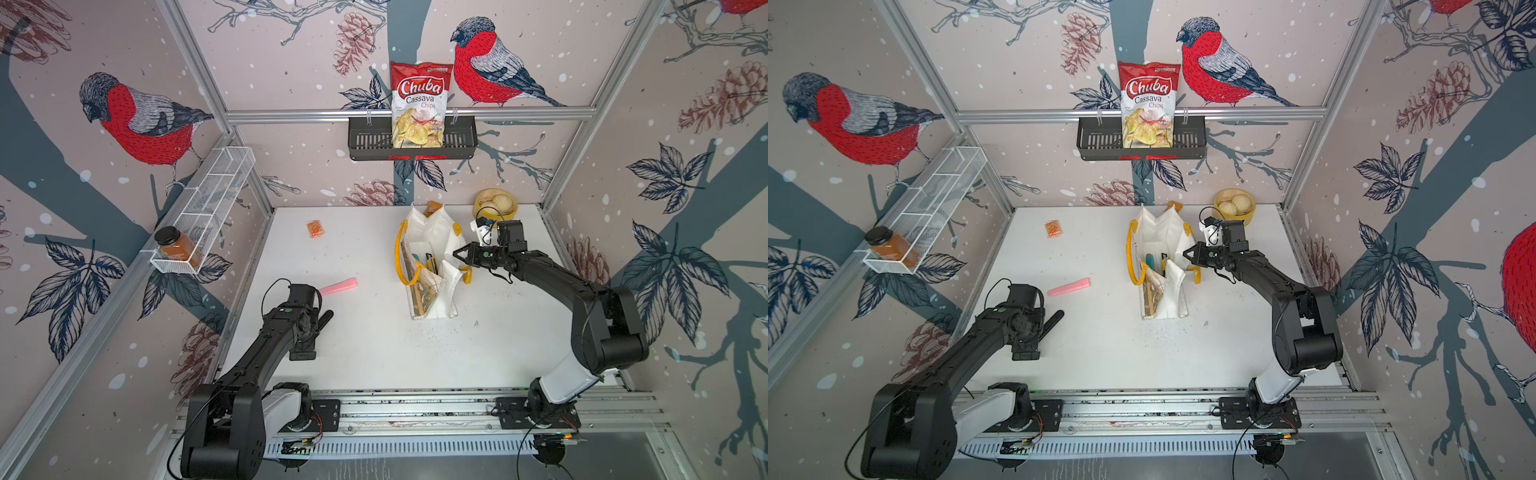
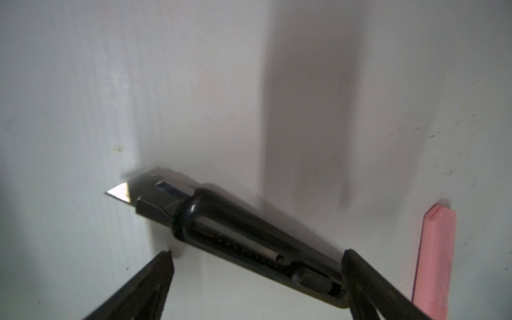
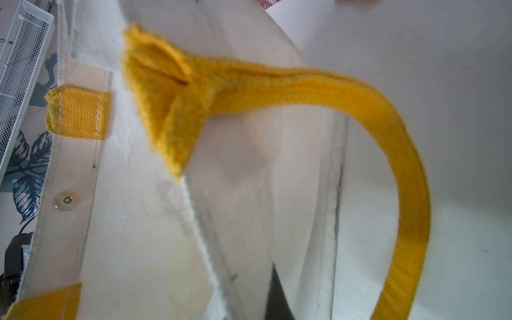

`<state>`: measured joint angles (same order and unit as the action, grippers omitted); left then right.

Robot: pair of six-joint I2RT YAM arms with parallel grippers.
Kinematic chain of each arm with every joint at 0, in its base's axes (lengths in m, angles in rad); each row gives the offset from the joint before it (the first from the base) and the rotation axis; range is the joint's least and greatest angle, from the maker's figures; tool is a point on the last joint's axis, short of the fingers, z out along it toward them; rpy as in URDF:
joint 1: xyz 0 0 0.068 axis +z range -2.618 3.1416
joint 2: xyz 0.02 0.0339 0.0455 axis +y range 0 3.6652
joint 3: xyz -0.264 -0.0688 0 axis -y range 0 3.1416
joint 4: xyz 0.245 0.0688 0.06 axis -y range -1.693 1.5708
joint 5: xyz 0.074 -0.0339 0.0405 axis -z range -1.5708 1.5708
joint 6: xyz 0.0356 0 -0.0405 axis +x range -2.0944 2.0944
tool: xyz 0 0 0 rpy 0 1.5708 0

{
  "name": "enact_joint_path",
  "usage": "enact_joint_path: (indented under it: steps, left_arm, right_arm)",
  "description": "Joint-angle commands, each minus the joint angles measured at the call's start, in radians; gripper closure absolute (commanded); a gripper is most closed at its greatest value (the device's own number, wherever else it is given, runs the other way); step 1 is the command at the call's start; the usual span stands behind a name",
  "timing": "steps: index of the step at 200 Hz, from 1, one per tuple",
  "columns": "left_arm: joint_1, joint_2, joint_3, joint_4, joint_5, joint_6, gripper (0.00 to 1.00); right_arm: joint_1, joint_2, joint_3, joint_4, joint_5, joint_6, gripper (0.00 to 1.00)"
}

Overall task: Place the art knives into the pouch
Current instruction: Adjust the utility knife at the center of the board.

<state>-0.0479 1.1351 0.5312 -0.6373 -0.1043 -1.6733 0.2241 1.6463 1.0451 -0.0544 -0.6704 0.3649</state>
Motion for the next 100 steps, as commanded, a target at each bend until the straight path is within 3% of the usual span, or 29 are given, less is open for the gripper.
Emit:
enact_joint_path:
  steps: [1, 100]
  left_arm:
    - [0.010, 0.028, 0.007, 0.021, 0.016, 0.000, 0.05]
    - [0.013, 0.341, 0.164, 0.048, 0.032, 0.107, 0.11]
  right_arm:
    - [0.000, 0.007, 0.001, -0.015, 0.002, -0.013, 1.00]
    - [-0.006, 0.020, 0.001, -0.012, 0.006, -0.012, 1.00]
